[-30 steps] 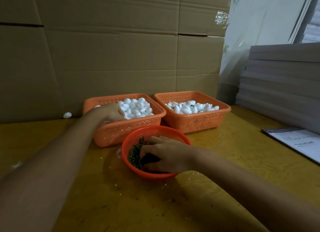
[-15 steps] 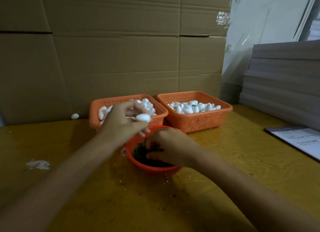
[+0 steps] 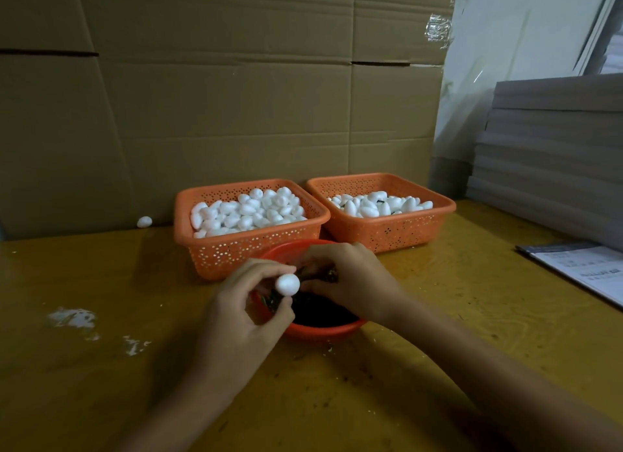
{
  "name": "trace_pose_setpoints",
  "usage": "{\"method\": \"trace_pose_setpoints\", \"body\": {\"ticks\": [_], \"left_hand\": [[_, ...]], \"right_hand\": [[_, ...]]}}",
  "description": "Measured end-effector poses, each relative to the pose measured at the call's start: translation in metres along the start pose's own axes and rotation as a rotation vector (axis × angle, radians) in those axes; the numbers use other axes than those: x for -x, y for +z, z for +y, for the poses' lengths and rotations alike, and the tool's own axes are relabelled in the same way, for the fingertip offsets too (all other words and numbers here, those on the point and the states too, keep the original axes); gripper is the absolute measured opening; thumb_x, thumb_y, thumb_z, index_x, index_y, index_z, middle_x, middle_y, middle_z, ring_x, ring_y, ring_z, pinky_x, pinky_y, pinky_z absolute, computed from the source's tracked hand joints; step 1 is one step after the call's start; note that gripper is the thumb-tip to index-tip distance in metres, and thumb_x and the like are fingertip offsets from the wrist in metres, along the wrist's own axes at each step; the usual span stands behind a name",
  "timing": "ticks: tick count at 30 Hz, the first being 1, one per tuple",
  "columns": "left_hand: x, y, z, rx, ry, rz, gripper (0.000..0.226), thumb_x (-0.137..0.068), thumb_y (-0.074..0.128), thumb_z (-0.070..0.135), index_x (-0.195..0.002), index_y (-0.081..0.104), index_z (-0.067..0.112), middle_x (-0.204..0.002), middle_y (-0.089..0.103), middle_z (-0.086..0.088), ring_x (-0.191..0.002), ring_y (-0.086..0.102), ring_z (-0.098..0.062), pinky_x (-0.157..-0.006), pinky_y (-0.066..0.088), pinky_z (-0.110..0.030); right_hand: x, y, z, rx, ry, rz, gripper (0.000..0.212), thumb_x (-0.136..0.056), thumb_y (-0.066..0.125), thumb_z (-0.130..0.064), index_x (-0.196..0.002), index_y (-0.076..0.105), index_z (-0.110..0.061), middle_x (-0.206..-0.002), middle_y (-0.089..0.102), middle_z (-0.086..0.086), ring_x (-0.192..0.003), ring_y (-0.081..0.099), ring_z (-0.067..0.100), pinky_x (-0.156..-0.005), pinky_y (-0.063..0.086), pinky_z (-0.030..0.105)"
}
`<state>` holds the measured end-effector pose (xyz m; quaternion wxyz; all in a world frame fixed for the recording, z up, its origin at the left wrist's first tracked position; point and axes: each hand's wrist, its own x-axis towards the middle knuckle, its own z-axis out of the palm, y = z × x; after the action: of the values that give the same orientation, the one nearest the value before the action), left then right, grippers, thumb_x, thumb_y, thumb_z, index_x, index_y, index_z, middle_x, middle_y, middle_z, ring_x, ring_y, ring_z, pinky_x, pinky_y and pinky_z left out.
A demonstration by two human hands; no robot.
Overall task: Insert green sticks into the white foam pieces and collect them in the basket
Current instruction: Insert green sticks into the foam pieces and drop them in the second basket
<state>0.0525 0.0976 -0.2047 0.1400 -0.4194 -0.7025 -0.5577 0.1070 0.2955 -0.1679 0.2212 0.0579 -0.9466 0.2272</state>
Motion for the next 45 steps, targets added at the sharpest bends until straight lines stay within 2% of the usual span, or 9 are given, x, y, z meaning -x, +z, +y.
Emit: {"method": "trace_pose_setpoints", "body": {"ticks": [5,9,12,15,18,22,28,34,45], "left_hand": [[0.004,0.005,0.003,0.054,0.002,-0.002,0.037,-0.085,0.071,0.017,-0.118,0.069,0.034,-0.117,0.07,0.02,-0.118,0.064,-0.007,-0.092,0.047,-0.011],[0.003,0.003,0.003,0.123,-0.022,0.02,0.022,-0.092,0.067,0.037,-0.113,0.069,0.037,-0.113,0.072,0.014,-0.113,0.066,-0.011,-0.087,0.048,-0.012],[0.002,0.003,0.004,0.2,-0.066,0.031,0.021,-0.092,0.066,0.045,-0.111,0.069,0.039,-0.109,0.074,0.011,-0.11,0.069,-0.012,-0.087,0.053,-0.018],[0.001,0.002,0.002,0.251,-0.118,0.048,0.022,-0.09,0.068,0.049,-0.11,0.07,0.041,-0.108,0.076,0.007,-0.105,0.071,-0.016,-0.086,0.057,-0.029],[0.001,0.001,0.0,0.27,-0.1,0.049,0.023,-0.088,0.07,0.041,-0.111,0.069,0.04,-0.112,0.074,0.006,-0.107,0.071,-0.021,-0.089,0.056,-0.035],[0.001,0.001,-0.003,0.261,-0.067,0.035,0.025,-0.087,0.073,0.028,-0.109,0.068,0.038,-0.114,0.073,0.006,-0.115,0.068,-0.021,-0.093,0.054,-0.032],[0.001,0.001,-0.005,0.242,-0.026,0.036,0.028,-0.085,0.073,0.008,-0.105,0.069,0.027,-0.111,0.074,0.002,-0.113,0.069,-0.022,-0.091,0.057,-0.033],[0.0,0.001,-0.005,0.206,-0.006,0.04,0.031,-0.082,0.073,0.009,-0.101,0.07,0.034,-0.106,0.071,0.004,-0.106,0.067,-0.021,-0.086,0.054,-0.024],[0.0,0.002,-0.003,0.136,0.01,0.061,0.03,-0.079,0.078,0.014,-0.102,0.076,0.033,-0.103,0.061,0.006,-0.098,0.062,-0.02,-0.081,0.05,-0.018]], "right_hand": [[-0.001,0.0,0.002,-0.064,0.005,0.018,0.031,-0.083,0.086,-0.012,-0.11,0.076,-0.022,-0.1,0.079,-0.011,-0.094,0.072,-0.001,-0.084,0.057,0.023],[-0.002,0.001,0.001,-0.077,-0.021,0.021,0.018,-0.087,0.083,-0.015,-0.103,0.078,-0.02,-0.098,0.079,-0.009,-0.093,0.073,0.001,-0.088,0.058,0.032],[-0.001,0.001,-0.001,-0.06,-0.037,0.02,0.009,-0.093,0.077,-0.02,-0.102,0.079,-0.018,-0.098,0.078,-0.009,-0.092,0.072,0.003,-0.087,0.056,0.036],[-0.001,0.002,-0.002,-0.055,-0.044,0.019,0.01,-0.097,0.072,-0.022,-0.104,0.077,-0.018,-0.101,0.078,-0.01,-0.095,0.071,0.005,-0.086,0.056,0.039],[0.0,0.003,-0.002,-0.028,-0.055,0.044,0.011,-0.099,0.071,-0.025,-0.105,0.077,-0.018,-0.101,0.077,-0.01,-0.094,0.071,0.006,-0.083,0.055,0.041],[-0.001,0.005,-0.001,0.027,-0.065,0.058,0.01,-0.098,0.072,-0.027,-0.103,0.077,-0.02,-0.101,0.076,-0.011,-0.092,0.069,0.007,-0.081,0.055,0.041],[-0.002,0.005,-0.001,0.054,-0.081,0.066,0.009,-0.098,0.071,-0.026,-0.102,0.077,-0.021,-0.101,0.075,-0.013,-0.092,0.067,0.004,-0.081,0.056,0.038],[-0.001,0.005,-0.001,0.053,-0.083,0.064,0.008,-0.098,0.071,-0.025,-0.102,0.077,-0.022,-0.102,0.075,-0.013,-0.094,0.067,0.004,-0.083,0.056,0.038],[-0.001,0.006,0.0,0.057,-0.105,0.086,0.005,-0.098,0.071,-0.026,-0.099,0.076,-0.024,-0.098,0.074,-0.014,-0.09,0.066,0.003,-0.079,0.056,0.038]]}}
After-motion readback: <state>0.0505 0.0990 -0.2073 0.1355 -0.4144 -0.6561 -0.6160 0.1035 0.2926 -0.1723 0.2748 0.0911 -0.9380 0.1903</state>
